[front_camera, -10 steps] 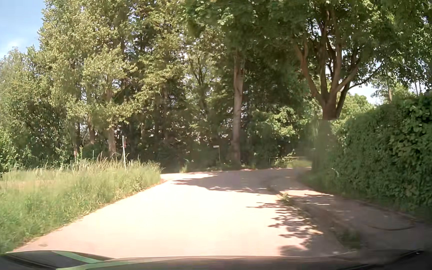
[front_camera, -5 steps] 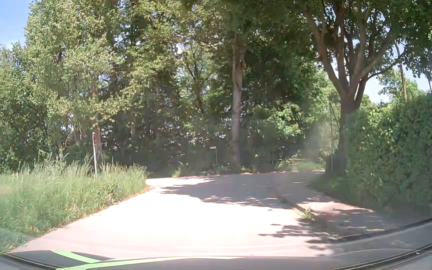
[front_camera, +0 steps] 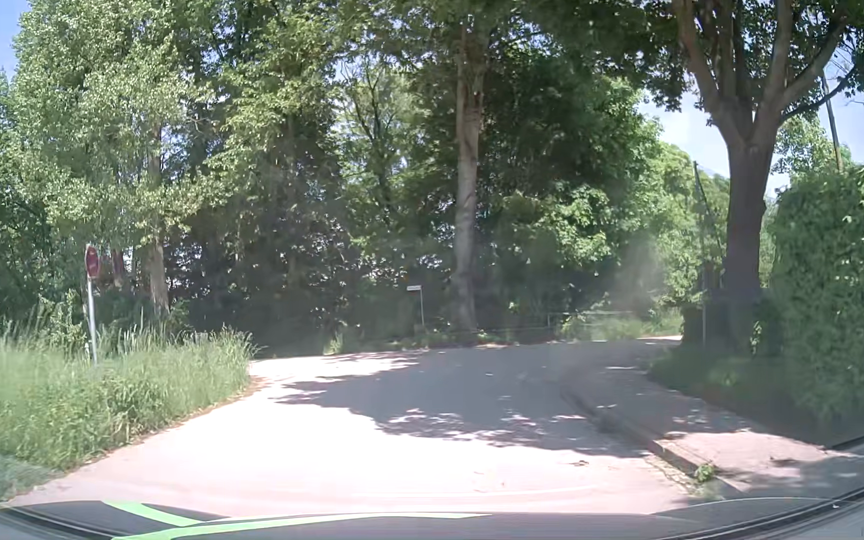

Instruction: Follow the waypoints while adhering to traffic rules and regulations

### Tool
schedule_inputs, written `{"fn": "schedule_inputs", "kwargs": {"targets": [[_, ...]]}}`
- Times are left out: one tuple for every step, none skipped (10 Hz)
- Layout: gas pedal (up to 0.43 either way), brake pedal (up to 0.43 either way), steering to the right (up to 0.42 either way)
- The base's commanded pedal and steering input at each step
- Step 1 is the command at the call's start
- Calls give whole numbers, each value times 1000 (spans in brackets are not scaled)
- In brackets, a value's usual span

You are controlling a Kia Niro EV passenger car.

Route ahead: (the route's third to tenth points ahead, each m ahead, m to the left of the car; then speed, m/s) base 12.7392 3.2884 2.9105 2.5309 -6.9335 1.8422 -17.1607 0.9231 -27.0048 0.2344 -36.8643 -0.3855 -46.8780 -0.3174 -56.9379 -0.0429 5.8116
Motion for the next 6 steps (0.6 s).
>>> {"fn": "schedule_inputs", "kwargs": {"targets": [[0,37,25],[0,61,26],[0,79,27],[0,85,29],[0,85,31],[0,91,33]]}}
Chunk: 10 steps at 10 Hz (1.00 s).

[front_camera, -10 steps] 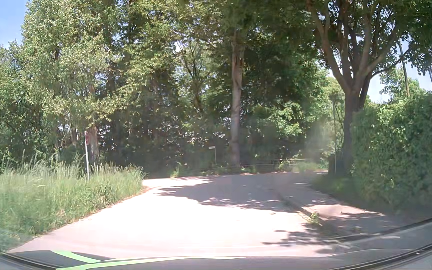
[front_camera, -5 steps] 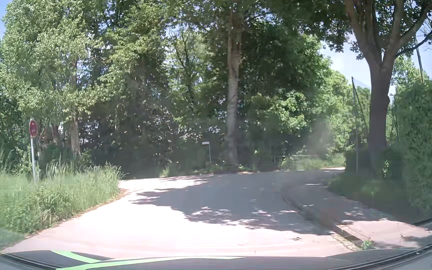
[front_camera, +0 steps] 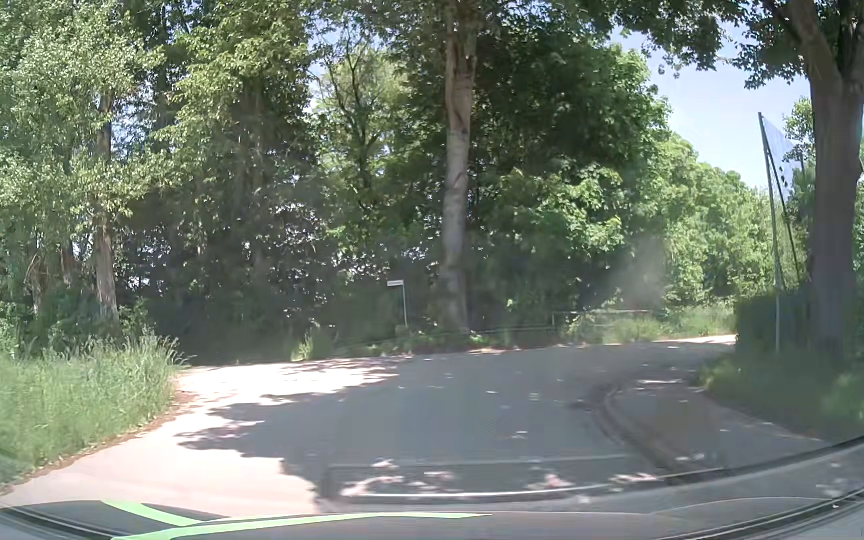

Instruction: Follow the waypoints while adhering to traffic rules and regulations

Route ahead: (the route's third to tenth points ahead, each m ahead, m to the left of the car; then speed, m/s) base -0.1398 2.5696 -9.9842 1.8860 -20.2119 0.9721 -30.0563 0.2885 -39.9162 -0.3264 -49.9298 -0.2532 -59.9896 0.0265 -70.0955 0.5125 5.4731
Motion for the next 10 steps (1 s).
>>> {"fn": "schedule_inputs", "kwargs": {"targets": [[0,98,34],[0,104,35],[0,104,36],[0,110,36],[0,110,37],[0,116,38],[0,122,41],[0,128,41],[0,134,41],[0,134,41]]}}
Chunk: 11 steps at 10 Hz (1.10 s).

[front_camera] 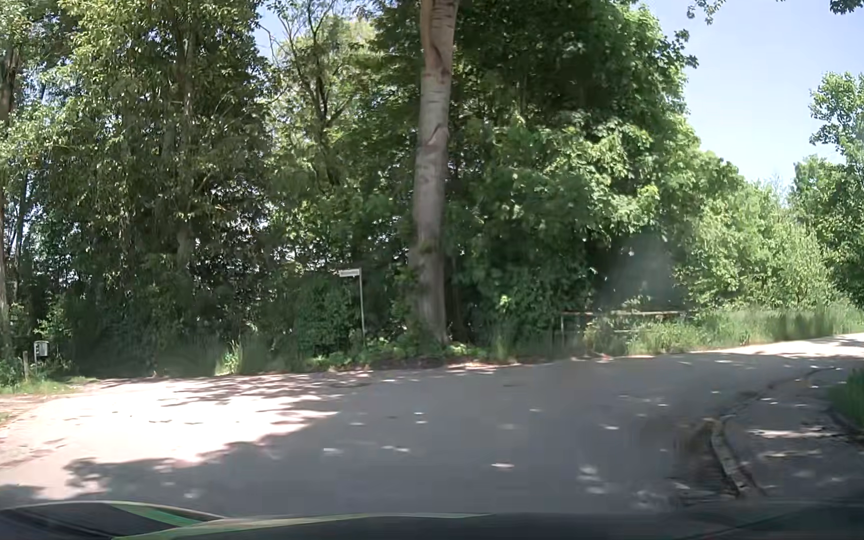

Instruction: Follow the waypoints while adhering to traffic rules and regulations

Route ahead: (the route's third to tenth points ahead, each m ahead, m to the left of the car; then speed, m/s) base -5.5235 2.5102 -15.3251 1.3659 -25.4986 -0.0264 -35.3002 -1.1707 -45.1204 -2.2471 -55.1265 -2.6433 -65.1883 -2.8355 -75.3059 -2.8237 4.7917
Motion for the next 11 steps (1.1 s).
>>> {"fn": "schedule_inputs", "kwargs": {"targets": [[0,140,40],[0,134,32],[0,134,16],[0,134,1],[0,134,-26],[0,134,-50],[0,128,-84],[0,122,-130],[0,116,-181],[0,116,-227],[0,104,-277]]}}
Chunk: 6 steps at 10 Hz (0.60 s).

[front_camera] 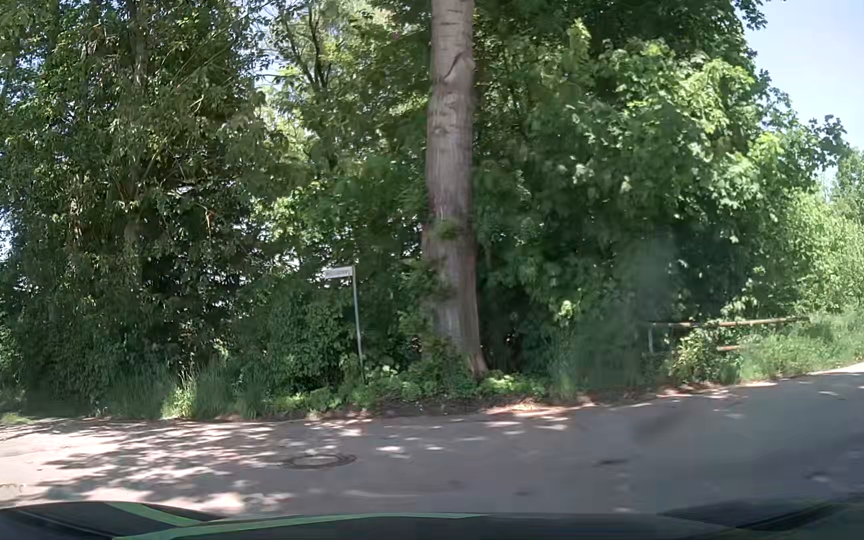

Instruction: Follow the waypoints while adhering to traffic rules and regulations

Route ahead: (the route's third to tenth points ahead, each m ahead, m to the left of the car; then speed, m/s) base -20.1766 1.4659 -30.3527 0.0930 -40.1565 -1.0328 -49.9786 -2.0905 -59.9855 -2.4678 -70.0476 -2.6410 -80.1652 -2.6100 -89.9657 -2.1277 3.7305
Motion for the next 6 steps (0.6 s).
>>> {"fn": "schedule_inputs", "kwargs": {"targets": [[0,73,-319],[0,49,-362],[0,37,-396],[0,37,-425],[0,37,-435],[0,30,-453]]}}
